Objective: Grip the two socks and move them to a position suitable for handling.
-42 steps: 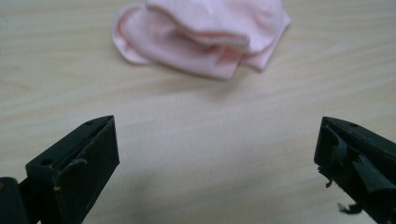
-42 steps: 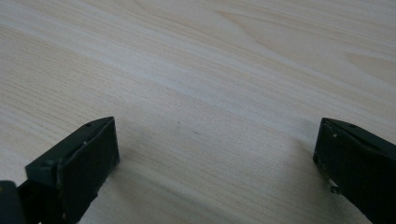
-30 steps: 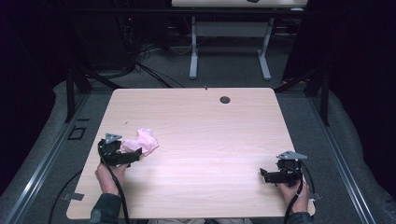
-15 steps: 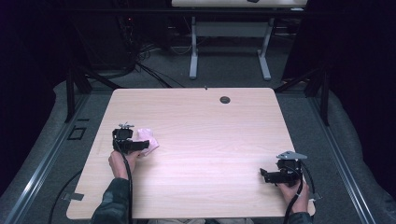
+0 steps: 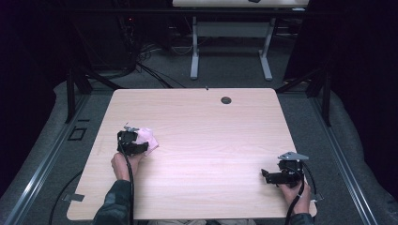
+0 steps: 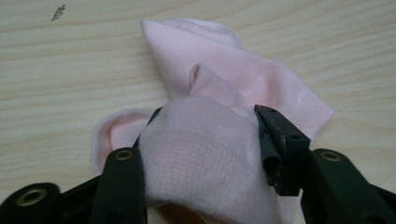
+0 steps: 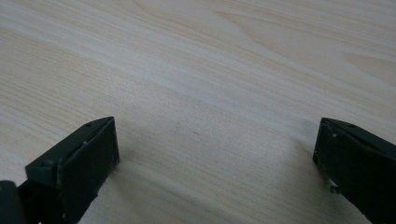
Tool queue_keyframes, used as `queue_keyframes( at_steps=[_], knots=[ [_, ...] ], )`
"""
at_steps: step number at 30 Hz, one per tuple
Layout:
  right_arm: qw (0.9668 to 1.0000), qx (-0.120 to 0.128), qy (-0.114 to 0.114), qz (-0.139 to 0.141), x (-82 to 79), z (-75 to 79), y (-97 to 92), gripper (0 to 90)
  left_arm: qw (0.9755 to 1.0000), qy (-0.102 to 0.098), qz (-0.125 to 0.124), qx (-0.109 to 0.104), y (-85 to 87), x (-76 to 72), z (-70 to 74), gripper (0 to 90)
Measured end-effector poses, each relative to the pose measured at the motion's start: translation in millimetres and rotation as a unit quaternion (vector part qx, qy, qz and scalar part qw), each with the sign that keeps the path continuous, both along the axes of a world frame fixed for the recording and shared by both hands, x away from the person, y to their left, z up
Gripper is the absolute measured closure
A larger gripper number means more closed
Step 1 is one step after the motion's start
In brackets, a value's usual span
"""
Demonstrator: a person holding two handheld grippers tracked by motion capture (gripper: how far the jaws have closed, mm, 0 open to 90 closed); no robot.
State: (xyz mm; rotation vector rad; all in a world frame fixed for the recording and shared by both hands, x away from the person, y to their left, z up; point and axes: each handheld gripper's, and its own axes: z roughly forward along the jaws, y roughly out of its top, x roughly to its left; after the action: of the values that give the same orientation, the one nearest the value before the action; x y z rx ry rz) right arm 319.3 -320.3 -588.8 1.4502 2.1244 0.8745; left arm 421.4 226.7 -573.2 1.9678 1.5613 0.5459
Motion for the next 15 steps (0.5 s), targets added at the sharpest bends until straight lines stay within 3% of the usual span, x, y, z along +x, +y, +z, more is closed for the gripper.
queue_keyframes(
  at_steps=[10, 15],
  knots=[
    [1.0000, 0.000, 0.000, 0.001, 0.2, 0.0, -0.1, 0.0, 0.9997, -0.020, -0.012, -0.012, 0.3, -3.0, -2.8, 70.7],
    [1.0000, -0.001, 0.001, 0.000, 0.2, 0.1, -0.1, 0.0, 0.9992, -0.027, -0.019, -0.023, 3.1, -3.9, -4.3, 73.9]
  ],
)
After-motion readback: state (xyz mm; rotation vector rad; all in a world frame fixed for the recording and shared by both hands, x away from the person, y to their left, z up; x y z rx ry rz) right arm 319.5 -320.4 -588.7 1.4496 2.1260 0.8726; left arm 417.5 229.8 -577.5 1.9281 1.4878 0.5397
